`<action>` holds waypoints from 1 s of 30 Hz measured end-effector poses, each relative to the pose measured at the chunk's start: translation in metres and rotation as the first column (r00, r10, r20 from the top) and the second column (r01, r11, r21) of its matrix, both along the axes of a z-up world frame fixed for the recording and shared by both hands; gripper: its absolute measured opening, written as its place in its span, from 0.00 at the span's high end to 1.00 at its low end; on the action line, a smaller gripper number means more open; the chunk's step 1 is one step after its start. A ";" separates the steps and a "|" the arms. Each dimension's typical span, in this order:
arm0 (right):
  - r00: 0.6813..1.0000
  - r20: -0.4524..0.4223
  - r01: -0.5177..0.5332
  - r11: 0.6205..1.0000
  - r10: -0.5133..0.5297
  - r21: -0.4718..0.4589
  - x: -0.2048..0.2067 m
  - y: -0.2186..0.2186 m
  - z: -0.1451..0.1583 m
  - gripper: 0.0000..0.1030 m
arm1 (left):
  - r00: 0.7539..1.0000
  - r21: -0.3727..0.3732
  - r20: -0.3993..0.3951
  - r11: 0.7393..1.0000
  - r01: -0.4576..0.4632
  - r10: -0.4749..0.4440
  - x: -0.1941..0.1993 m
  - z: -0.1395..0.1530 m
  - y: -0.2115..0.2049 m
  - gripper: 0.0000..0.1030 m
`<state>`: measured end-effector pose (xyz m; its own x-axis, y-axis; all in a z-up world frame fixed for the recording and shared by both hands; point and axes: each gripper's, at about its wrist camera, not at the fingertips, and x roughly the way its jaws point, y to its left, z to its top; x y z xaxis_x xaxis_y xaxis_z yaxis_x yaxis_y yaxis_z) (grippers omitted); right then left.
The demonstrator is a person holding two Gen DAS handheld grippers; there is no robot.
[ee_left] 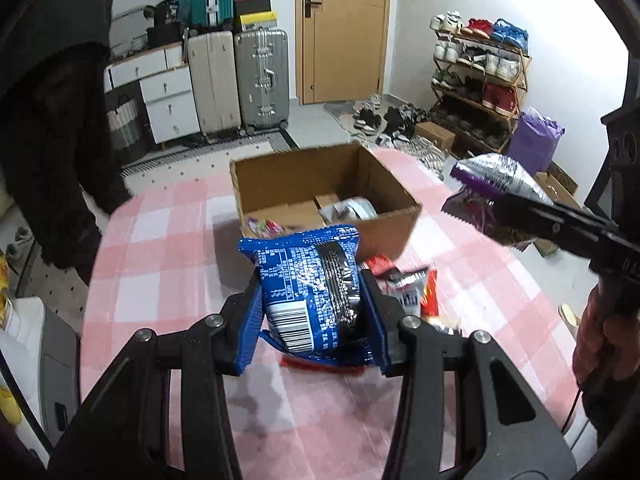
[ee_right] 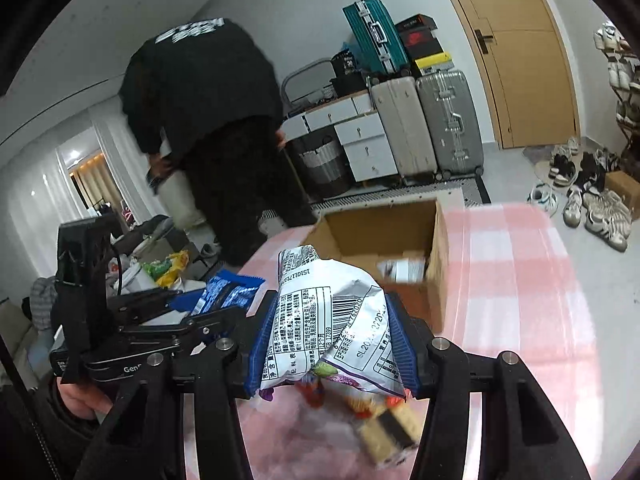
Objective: Organize snacks
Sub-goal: 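Carry the blue pack and white bag over the cardboard box with both tools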
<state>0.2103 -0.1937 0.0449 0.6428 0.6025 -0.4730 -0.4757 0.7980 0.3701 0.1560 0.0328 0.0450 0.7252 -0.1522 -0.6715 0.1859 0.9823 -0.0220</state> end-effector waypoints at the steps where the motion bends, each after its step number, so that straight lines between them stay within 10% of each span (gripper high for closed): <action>1: 1.000 0.007 -0.003 1.000 0.003 -0.005 0.003 0.001 0.005 0.49 | 1.000 -0.001 0.004 1.000 -0.003 0.003 0.002 0.004 0.003 0.60; 30: 0.995 0.075 -0.054 0.997 0.058 -0.060 0.090 0.028 0.060 0.49 | 0.998 -0.049 0.062 0.999 0.007 -0.004 0.133 0.069 0.015 0.59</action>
